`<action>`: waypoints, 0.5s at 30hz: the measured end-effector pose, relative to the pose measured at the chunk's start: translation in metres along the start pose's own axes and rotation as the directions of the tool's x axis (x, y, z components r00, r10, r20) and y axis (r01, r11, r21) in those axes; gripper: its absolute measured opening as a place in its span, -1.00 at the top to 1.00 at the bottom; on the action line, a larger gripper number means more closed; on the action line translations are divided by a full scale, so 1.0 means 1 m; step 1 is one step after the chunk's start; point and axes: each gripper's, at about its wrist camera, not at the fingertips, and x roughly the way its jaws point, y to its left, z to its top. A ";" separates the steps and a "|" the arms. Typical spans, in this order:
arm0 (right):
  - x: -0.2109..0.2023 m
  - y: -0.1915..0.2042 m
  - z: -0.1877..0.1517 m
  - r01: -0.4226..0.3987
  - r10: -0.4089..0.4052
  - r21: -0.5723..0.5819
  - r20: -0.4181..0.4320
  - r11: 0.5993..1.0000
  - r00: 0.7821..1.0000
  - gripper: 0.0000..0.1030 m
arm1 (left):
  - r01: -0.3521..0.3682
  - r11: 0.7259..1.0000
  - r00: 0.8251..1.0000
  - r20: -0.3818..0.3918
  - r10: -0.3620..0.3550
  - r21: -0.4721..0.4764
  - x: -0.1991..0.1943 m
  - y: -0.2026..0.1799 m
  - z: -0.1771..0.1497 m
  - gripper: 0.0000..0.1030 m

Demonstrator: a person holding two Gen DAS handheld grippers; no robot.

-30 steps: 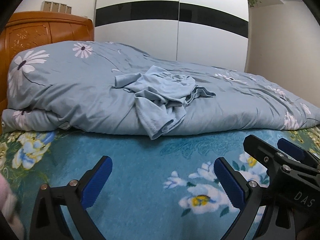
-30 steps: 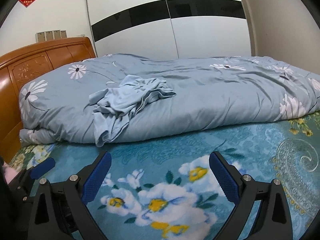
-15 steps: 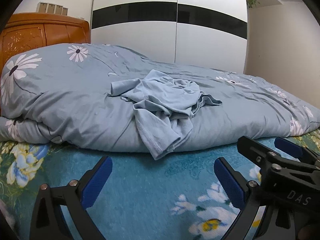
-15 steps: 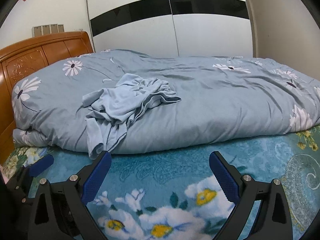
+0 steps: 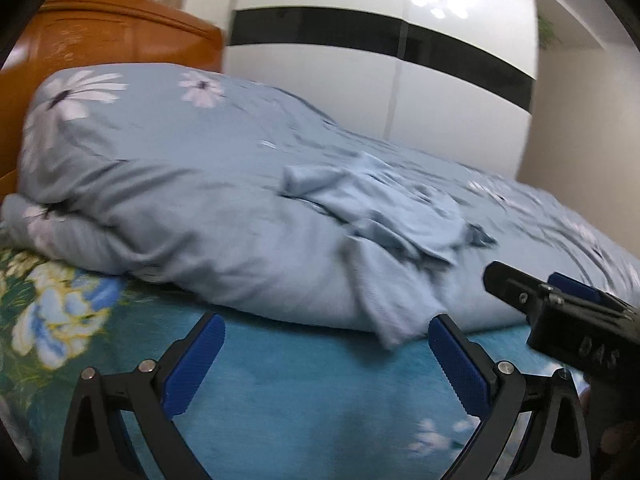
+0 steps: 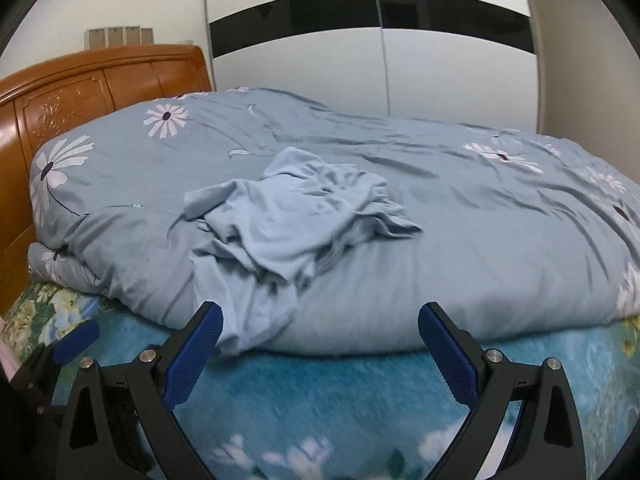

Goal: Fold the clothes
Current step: 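Move both grippers toward the crumpled light-blue shirt on the duvet, then grasp the light-blue shirt with the right gripper and pull it onto the blanket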

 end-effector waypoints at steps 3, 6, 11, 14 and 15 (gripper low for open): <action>0.017 0.006 0.008 -0.009 0.009 0.007 -0.045 1.000 0.999 -0.91 | -0.052 0.997 0.997 0.056 0.054 -0.051 -0.013 0.022 0.003 -1.00; 0.039 0.007 0.013 -0.037 0.044 0.074 -0.099 0.997 0.994 -0.91 | -0.053 0.991 0.996 0.065 0.061 -0.123 -0.018 0.040 0.000 -1.00; 0.066 0.015 0.016 -0.057 0.074 0.125 -0.138 0.991 0.988 -0.65 | -0.031 0.982 0.997 0.060 0.043 -0.187 -0.018 0.051 -0.004 -1.00; 0.079 0.011 0.016 -0.039 0.073 0.192 -0.172 0.981 0.982 -0.10 | -0.010 0.978 0.998 0.066 0.025 -0.210 -0.021 0.055 -0.005 -1.00; 0.082 0.009 0.016 -0.039 0.079 0.220 -0.180 0.975 0.980 -0.02 | -0.002 0.976 0.997 0.072 0.018 -0.217 -0.023 0.056 -0.005 -1.00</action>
